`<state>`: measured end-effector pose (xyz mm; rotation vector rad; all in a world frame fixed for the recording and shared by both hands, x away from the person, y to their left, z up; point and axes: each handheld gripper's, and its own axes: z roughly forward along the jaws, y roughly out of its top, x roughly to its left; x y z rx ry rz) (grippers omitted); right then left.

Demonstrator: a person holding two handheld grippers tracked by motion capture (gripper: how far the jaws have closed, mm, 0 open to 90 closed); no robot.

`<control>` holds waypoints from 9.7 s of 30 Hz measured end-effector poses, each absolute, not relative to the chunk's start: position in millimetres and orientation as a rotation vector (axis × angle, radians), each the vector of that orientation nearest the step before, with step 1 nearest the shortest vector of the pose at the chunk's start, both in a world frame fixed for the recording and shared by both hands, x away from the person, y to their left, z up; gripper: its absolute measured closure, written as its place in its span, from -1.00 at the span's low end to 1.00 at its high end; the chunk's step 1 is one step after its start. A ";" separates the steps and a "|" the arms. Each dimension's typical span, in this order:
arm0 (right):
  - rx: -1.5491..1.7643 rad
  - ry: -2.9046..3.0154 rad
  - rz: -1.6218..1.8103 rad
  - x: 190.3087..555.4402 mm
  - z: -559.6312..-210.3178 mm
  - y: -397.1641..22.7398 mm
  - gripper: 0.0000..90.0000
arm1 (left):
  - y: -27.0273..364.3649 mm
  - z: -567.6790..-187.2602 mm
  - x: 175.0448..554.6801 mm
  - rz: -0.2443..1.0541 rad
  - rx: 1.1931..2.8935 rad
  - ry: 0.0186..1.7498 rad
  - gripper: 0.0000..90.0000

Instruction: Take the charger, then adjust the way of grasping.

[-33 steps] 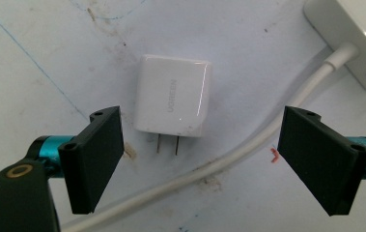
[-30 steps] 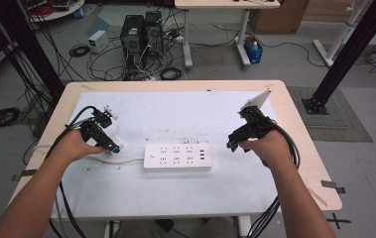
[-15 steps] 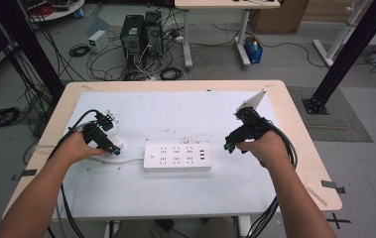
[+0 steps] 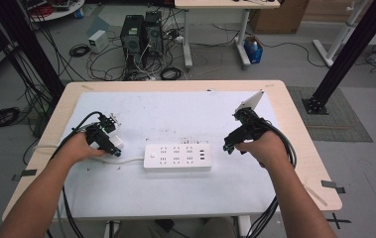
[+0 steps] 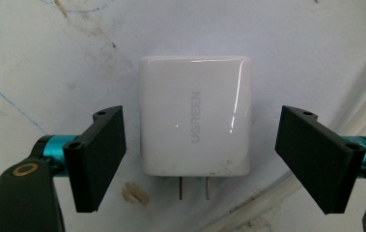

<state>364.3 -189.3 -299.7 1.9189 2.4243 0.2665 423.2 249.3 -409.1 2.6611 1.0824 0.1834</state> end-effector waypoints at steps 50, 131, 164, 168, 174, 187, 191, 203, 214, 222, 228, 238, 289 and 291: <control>1.926 2.429 0.307 365.7 -299.5 -189.5 -0.62 | 239.4 -315.6 383.5 0.242 2.633 1.061 -0.05; 1.988 2.459 0.599 353.1 -265.5 -185.2 -0.62 | 160.2 -269.4 340.9 0.181 2.387 0.445 -0.05; 2.080 2.664 1.012 362.1 -273.3 -138.7 -0.62 | 130.0 -287.7 341.2 0.095 2.361 0.262 -0.05; 2.079 2.686 1.031 362.7 -277.7 -131.4 -0.62 | 125.9 -289.9 340.5 0.086 2.362 0.254 -0.05; 2.081 2.725 1.060 362.7 -282.4 -122.0 -0.61 | 118.8 -293.5 339.0 0.074 2.363 0.248 -0.05; 2.100 2.776 1.120 365.6 -292.3 -103.0 -0.61 | 110.3 -296.5 343.0 0.062 2.370 0.236 -0.05; 2.105 2.771 1.136 367.0 -294.4 -99.4 -0.55 | 110.4 -296.3 343.2 0.065 2.368 0.237 -0.05; 2.172 2.748 1.252 372.5 -303.1 -94.0 -0.38 | 112.6 -295.9 344.2 0.087 2.367 0.251 -0.05; 2.185 2.767 1.246 373.2 -307.4 -87.0 -0.08 | 111.2 -297.8 344.9 0.098 2.374 0.253 -0.05; 2.194 2.785 1.297 374.5 -307.9 -87.3 0.21 | 111.9 -298.3 345.4 0.107 2.374 0.251 -0.05; 2.202 2.774 1.308 375.4 -309.6 -87.5 0.28 | 112.1 -299.1 345.1 0.125 2.377 0.236 -0.05; 2.193 2.757 1.301 376.7 -309.3 -88.9 0.38 | 108.3 -300.9 345.6 0.152 2.394 0.243 -0.06; 1.739 2.648 0.322 385.4 -268.3 -103.0 0.39 | 178.9 -281.1 379.4 -0.082 2.797 1.017 -0.45; 1.729 2.640 0.287 386.1 -269.5 -102.3 0.39 | 180.4 -279.8 380.2 -0.083 2.796 1.030 -0.45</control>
